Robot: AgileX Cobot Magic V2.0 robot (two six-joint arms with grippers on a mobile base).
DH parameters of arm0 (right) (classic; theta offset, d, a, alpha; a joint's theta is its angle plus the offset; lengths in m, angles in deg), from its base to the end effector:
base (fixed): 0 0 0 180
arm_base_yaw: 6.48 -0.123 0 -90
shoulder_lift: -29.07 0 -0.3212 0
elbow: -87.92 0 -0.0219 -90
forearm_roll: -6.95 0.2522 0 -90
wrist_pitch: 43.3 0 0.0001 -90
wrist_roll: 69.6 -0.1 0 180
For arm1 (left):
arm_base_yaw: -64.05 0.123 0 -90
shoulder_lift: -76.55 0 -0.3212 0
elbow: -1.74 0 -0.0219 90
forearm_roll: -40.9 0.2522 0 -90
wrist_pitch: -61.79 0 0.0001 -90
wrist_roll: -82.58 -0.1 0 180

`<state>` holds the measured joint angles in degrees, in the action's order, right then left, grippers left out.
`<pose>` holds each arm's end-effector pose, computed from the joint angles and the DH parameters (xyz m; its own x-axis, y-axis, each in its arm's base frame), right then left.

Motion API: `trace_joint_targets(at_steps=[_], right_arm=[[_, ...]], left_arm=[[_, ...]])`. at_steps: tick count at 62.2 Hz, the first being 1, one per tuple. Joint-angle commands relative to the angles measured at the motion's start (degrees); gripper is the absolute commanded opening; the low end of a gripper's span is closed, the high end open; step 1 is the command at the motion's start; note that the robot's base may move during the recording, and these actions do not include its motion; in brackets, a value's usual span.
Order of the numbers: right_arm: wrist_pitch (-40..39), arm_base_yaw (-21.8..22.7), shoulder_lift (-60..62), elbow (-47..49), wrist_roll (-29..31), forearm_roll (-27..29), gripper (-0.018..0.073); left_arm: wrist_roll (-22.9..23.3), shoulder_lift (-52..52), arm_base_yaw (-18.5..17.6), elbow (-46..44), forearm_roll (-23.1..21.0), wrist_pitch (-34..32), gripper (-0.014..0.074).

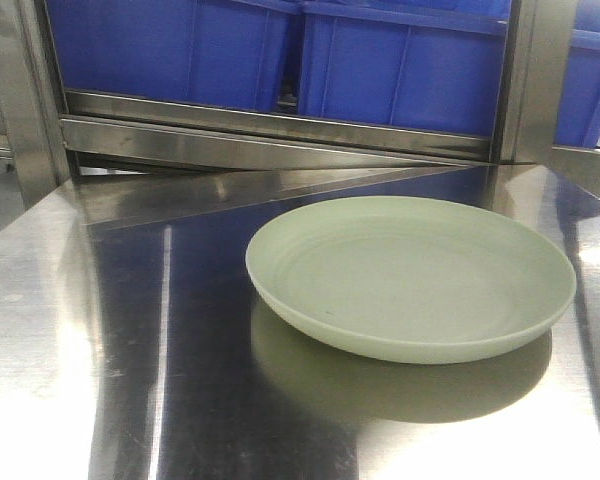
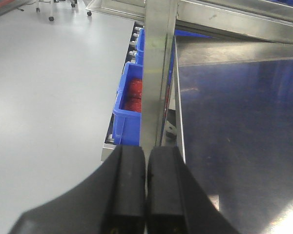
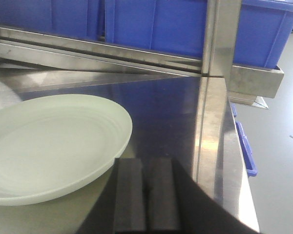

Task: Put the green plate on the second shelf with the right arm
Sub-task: 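Move the right gripper toward the rim of the pale green plate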

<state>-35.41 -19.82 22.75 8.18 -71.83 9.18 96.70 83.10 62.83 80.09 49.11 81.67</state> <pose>0.0297 0.0076 0.1906 -0.0850 0.0594 -0.9946 -0.2300 0.9701 0.0776 0.0269 0.0043 0.1786 -0.2474 -0.1060 -0.9631 -0.0536 0.9940 -0.0956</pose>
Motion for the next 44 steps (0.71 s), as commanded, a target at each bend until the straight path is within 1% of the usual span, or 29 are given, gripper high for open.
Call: trace_joint_targets(at_steps=[1,44], right_arm=[[-4.72,0.27,1.03,0.44,0.11,-0.5,0.0057],[-4.72,0.27,1.03,0.44,0.11,-0.5,0.0057]], left_arm=[[-0.04,-1.18,-0.26,1.81,0.03,-3.89,0.0124],[-0.04,-1.18,-0.26,1.81,0.03,-3.89,0.0124]])
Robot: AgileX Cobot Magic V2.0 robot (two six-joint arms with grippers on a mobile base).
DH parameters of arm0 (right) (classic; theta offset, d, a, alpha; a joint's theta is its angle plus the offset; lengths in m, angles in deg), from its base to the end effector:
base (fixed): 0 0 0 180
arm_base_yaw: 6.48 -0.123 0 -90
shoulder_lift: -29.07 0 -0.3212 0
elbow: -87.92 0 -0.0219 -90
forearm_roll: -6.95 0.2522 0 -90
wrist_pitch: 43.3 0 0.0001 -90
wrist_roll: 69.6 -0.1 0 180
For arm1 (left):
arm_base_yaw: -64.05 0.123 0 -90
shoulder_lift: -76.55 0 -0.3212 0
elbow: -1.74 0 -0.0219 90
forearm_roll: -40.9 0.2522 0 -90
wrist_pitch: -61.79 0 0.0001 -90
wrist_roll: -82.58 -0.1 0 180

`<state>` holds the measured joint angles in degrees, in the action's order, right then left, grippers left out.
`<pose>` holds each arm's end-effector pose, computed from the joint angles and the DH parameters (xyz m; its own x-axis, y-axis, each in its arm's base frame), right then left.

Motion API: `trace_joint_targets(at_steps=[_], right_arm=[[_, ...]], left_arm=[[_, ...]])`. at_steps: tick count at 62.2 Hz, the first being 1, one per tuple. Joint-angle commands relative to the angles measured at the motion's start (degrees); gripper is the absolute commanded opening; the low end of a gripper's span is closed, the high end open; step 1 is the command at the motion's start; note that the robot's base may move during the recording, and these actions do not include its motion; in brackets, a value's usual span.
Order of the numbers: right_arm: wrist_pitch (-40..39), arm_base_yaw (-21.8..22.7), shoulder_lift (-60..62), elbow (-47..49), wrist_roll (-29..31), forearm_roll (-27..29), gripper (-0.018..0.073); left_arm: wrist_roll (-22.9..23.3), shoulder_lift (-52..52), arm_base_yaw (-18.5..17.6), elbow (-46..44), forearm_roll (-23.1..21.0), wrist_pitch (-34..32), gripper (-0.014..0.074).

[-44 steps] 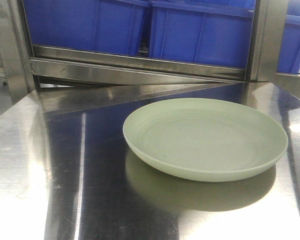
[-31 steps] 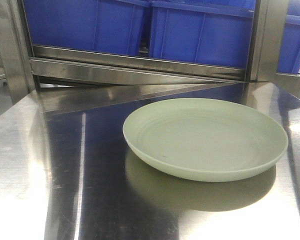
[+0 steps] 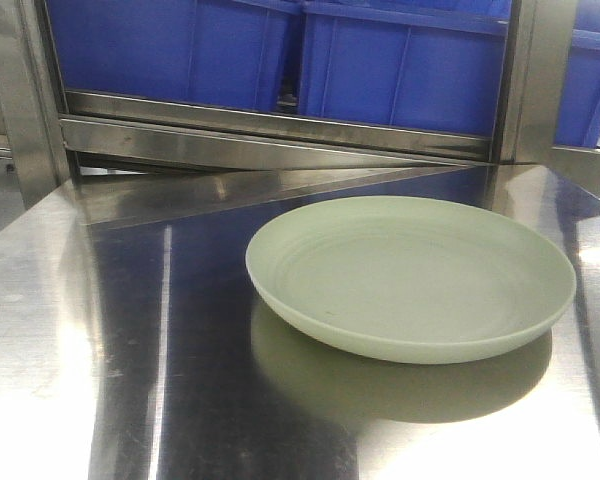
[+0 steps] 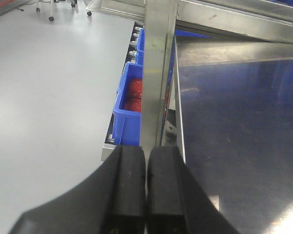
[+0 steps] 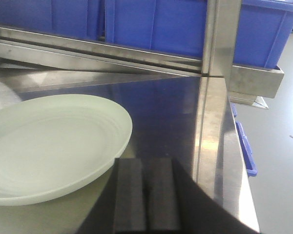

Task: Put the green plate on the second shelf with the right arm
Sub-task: 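Move the right gripper toward the rim of the pale green plate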

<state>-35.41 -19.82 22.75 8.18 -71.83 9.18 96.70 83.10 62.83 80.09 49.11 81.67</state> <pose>0.0297 0.0076 0.1906 -0.0850 0.0594 -0.9946 -0.2300 0.9701 0.0776 0.0269 0.0043 0.1786 -0.2474 -0.1060 -0.9631 -0.0536 0.9940 -0.0956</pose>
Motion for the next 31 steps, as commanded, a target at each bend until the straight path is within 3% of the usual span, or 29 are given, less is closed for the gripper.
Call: trace_joint_targets(at_steps=[1,31], right_arm=[[-4.72,0.27,1.03,0.44,0.11,-0.5,0.0057],[-4.78,0.27,1.03,0.44,0.11,-0.5,0.0057]], left_arm=[[-0.04,-1.18,-0.26,1.81,0.03,-3.89,0.0124],[-0.04,-1.18,-0.26,1.81,0.03,-3.89,0.0124]])
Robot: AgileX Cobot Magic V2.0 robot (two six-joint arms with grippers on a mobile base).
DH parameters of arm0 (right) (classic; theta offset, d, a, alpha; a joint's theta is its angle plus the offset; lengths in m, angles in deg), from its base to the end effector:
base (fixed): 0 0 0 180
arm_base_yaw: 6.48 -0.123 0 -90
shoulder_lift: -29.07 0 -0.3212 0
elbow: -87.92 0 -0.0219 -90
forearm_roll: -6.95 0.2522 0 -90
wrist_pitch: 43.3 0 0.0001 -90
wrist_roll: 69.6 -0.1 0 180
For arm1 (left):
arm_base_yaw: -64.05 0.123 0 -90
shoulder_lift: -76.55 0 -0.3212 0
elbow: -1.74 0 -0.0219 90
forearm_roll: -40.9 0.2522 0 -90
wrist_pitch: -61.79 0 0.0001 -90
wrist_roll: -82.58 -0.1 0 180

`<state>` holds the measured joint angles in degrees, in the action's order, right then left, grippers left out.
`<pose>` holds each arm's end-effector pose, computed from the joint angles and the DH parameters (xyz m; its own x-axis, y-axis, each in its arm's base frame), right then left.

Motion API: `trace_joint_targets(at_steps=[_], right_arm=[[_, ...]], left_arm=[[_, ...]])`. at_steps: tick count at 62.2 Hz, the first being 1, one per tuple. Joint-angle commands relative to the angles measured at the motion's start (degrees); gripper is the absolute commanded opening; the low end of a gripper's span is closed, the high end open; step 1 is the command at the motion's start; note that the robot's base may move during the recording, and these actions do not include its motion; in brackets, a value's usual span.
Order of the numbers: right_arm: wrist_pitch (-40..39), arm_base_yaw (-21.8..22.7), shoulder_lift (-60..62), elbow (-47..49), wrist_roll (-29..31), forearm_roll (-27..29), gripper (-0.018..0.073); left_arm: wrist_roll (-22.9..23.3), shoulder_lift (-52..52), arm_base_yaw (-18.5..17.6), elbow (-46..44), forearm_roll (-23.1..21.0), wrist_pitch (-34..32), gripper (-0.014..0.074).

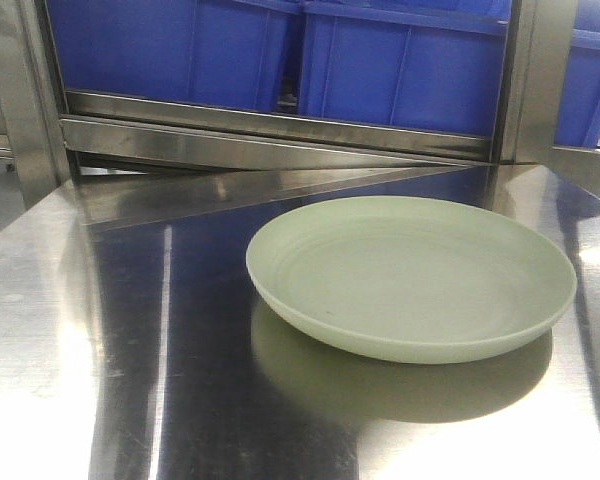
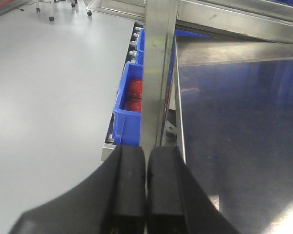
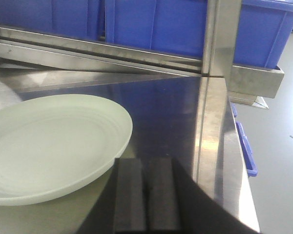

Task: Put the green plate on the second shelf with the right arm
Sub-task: 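Move the right gripper toward the rim of the pale green plate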

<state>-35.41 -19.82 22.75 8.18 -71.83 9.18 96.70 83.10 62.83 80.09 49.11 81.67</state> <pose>0.0297 0.0076 0.1906 -0.0850 0.0594 -0.9946 -0.2300 0.9701 0.0776 0.0269 0.0043 0.1786 -0.2474 -0.1060 -0.9631 -0.0536 0.9940 -0.0956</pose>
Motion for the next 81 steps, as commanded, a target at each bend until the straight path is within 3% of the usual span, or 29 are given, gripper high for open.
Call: trace_joint_targets(at_steps=[1,29,38,64,81], right_arm=[[-4.78,0.27,1.03,0.44,0.11,-0.5,0.0057],[-7.56,0.27,1.03,0.44,0.11,-1.04,0.0057],[-12.29,0.27,-2.12,1.01,-0.03,2.58,0.0057],[-14.25,0.27,-34.75,17.97,-0.03,2.99,0.0057],[-3.24,0.27,-52.66,33.54,-1.49,15.38,0.0057]], left_arm=[[-0.04,-1.18,-0.26,1.81,0.03,-3.89,0.0124],[-0.04,-1.18,-0.26,1.81,0.03,-3.89,0.0124],[-0.04,-1.18,-0.26,1.81,0.03,-3.89,0.0124],[-0.04,-1.18,-0.26,1.81,0.03,-3.89,0.0124],[-0.04,-1.18,-0.26,1.81,0.03,-3.89,0.0124]])
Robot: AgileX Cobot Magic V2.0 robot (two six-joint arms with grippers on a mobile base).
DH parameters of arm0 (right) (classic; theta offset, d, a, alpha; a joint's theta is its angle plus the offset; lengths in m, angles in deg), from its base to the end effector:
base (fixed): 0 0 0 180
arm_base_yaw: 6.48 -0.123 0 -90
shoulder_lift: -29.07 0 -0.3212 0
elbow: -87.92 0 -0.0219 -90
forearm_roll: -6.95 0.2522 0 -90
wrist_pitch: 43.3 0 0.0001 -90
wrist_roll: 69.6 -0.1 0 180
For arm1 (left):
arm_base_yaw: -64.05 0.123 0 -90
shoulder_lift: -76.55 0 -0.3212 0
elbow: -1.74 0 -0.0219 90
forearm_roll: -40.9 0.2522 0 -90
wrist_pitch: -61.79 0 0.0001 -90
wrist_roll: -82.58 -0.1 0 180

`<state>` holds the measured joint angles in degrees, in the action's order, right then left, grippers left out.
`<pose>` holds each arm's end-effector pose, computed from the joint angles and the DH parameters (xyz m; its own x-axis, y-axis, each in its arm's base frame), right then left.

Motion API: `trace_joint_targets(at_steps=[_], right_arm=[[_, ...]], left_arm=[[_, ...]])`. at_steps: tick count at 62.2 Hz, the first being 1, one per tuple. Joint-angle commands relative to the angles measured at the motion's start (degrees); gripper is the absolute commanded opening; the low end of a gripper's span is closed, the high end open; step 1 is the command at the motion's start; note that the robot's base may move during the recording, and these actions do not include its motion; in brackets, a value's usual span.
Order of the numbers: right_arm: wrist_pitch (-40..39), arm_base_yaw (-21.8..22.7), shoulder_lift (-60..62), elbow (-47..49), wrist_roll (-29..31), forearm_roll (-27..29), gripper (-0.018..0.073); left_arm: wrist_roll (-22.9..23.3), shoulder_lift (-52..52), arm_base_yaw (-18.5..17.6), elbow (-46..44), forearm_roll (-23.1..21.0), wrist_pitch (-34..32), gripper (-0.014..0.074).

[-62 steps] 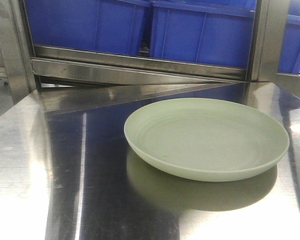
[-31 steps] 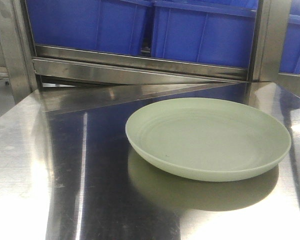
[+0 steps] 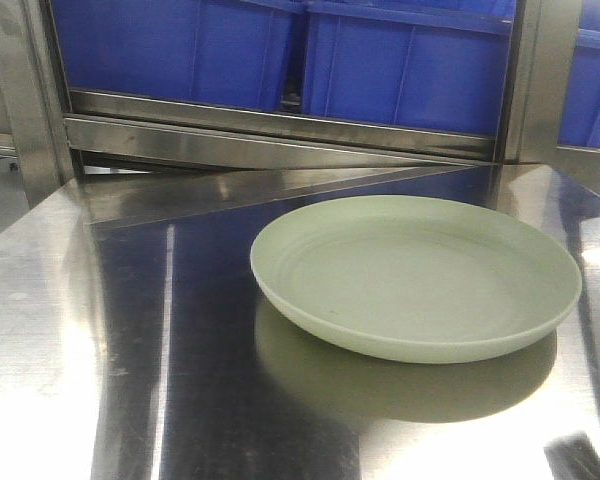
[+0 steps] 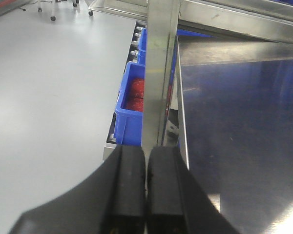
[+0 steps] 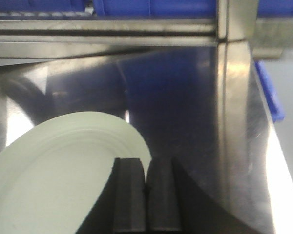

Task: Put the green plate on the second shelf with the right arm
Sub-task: 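Move the right gripper toward the rim of the pale green plate, then close the right gripper on the plate rim farthest from the robot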

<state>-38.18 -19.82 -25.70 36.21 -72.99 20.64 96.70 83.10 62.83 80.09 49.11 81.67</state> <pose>0.1511 0.0380 0.2982 -0.4135 0.2028 -0.8876 -0.1346 0.9505 0.2799 0.0269 0.0043 0.1786 -0.2474 -0.1060 -0.9631 -0.0536 0.9940 -0.0956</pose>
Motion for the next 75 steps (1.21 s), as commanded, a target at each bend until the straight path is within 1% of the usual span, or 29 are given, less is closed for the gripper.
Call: trace_joint_targets(at_steps=[1,7,17,35,38,45,46,54,75], right_arm=[[0.05,0.27,-4.95,6.18,-0.34,4.19,0.0057],[4.66,0.27,-9.9,11.22,-0.34,4.59,0.0057],[9.2,0.27,-16.32,16.66,-0.34,4.59,0.0057],[9.52,0.16,-21.91,17.72,-0.29,4.59,0.0064],[9.23,0.0,-22.14,17.72,-0.29,4.59,0.0085],[8.19,0.01,-22.27,17.72,-0.29,4.59,0.0197],[7.95,0.01,-22.27,17.72,-0.29,4.59,0.0228],[7.47,0.01,-22.39,17.72,-0.29,4.59,0.0324],[7.4,0.01,-26.97,17.72,-0.29,4.59,0.0327]], left_arm=[[-0.04,-1.18,-0.26,1.81,0.03,-3.89,0.0124],[-0.04,-1.18,-0.26,1.81,0.03,-3.89,0.0124],[-0.04,-1.18,-0.26,1.81,0.03,-3.89,0.0124],[-0.04,-1.18,-0.26,1.81,0.03,-3.89,0.0124],[-0.04,-1.18,-0.26,1.81,0.03,-3.89,0.0124],[-0.04,-1.18,-0.26,1.81,0.03,-3.89,0.0124],[-0.04,-1.18,-0.26,1.81,0.03,-3.89,0.0124],[-0.04,-1.18,-0.26,1.81,0.03,-3.89,0.0124],[-0.04,-1.18,-0.26,1.81,0.03,-3.89,0.0124]])
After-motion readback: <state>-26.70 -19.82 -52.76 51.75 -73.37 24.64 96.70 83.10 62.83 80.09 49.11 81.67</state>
